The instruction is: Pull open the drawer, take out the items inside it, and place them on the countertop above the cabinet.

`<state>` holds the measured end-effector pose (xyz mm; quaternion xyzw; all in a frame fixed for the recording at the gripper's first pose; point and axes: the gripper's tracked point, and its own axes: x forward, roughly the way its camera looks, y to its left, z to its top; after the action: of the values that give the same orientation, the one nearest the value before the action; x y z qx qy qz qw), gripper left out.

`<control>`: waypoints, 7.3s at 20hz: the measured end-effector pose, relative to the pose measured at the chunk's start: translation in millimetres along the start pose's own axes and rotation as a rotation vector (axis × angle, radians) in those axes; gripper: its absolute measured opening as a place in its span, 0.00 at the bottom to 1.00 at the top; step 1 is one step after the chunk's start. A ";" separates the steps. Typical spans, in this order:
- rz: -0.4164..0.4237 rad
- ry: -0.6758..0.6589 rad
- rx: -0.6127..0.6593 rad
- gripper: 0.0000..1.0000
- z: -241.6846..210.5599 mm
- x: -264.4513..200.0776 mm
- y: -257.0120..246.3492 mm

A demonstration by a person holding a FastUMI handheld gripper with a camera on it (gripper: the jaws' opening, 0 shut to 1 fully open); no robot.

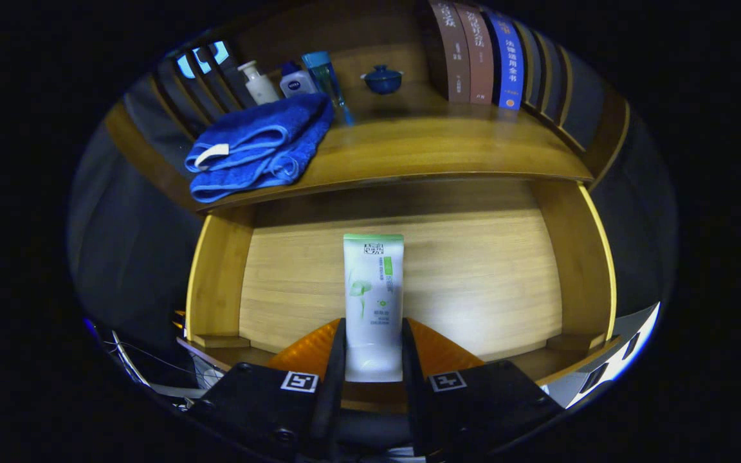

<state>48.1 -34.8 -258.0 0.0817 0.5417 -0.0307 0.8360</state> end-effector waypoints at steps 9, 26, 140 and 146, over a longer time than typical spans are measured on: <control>-0.047 -0.252 -0.033 0.47 116.4 -10.3 3.5; -0.105 -0.216 -0.037 0.47 217.8 108.0 5.5; -0.096 -0.951 -0.062 0.99 92.4 -18.1 4.0; -0.092 -1.072 -0.112 0.99 99.7 -137.5 28.2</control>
<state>85.3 -29.2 -90.1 -0.0142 0.0431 -0.0758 0.9961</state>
